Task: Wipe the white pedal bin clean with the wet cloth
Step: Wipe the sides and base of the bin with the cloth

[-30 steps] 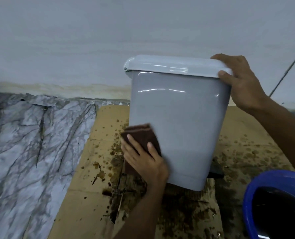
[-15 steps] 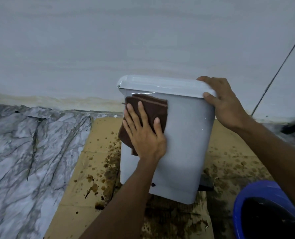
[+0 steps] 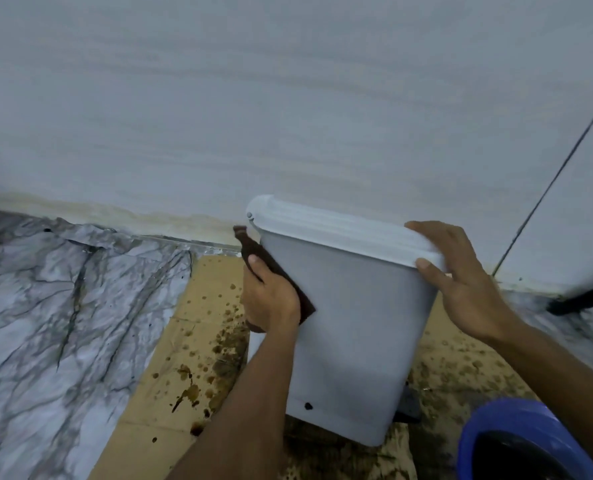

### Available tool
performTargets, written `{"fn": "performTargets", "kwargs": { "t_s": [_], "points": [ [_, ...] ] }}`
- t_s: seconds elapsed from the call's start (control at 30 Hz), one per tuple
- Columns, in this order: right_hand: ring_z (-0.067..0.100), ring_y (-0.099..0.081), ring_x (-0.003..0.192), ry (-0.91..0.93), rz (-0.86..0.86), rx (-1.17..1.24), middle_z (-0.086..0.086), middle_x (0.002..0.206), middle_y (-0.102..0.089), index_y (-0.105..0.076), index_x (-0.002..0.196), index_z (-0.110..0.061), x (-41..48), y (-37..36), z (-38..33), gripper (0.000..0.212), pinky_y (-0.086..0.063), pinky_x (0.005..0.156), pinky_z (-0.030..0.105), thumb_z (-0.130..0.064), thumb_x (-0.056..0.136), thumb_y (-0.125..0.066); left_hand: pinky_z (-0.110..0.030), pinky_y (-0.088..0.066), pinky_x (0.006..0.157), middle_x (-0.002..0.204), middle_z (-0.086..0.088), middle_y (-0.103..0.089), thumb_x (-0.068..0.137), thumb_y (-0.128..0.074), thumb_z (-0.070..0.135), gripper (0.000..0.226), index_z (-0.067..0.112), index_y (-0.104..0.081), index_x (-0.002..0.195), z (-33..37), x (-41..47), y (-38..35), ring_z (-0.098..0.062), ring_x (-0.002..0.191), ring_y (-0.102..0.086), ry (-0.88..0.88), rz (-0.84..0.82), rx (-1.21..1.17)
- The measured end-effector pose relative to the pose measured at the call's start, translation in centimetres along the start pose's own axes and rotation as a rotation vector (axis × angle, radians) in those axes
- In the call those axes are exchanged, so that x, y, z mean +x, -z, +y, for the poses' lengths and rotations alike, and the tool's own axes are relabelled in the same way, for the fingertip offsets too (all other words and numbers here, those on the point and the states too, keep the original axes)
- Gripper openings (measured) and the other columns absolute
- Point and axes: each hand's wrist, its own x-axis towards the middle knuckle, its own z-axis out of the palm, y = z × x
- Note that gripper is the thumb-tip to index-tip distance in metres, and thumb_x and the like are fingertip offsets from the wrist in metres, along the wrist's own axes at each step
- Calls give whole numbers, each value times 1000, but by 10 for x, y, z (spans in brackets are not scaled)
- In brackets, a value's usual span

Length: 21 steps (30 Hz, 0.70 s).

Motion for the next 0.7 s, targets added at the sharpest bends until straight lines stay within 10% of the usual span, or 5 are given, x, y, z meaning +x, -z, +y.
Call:
{"fn": "performTargets", "kwargs": {
  "t_s": [0.13,0.27,0.47,0.7],
  "points": [
    [9,-27,143,33,49,-26,0,146,-41,-45,143,-30,-29,-5,-20,48,-14,113,10,-43,98,-39,-34,-49,80,121,-9,-68,106,-41,52,52,8,-67,119,24,27,40,-25,95,-63,543,-160,-675],
    [15,-26,146,69,105,-50,-2,147,-42,-49,141,-27,-58,-12,-46,47,-14,118,19,-42,97,-42,-38,-52,97,124,-5,-72,107,-36,54,52,17,-69,123,45,36,69,-23,115,-66,394,-341,-1057],
    [22,-37,140,74,218,-38,2,137,-51,-61,128,-22,-87,-17,-75,45,-26,116,33,-44,90,-50,-39,-11,126,159,6,-41,109,-24,45,50,26,-54,145,63,20,100,-20,154,-20,-751,-453,393],
    [18,-50,93,4,359,-167,-10,95,-53,-59,90,-27,-93,-29,-107,17,-39,82,44,-39,89,-47,-40,-13,125,169,12,-17,111,-23,43,51,29,-31,159,114,-51,103,-15,156,-7,-986,-1109,947]
  ]
}}
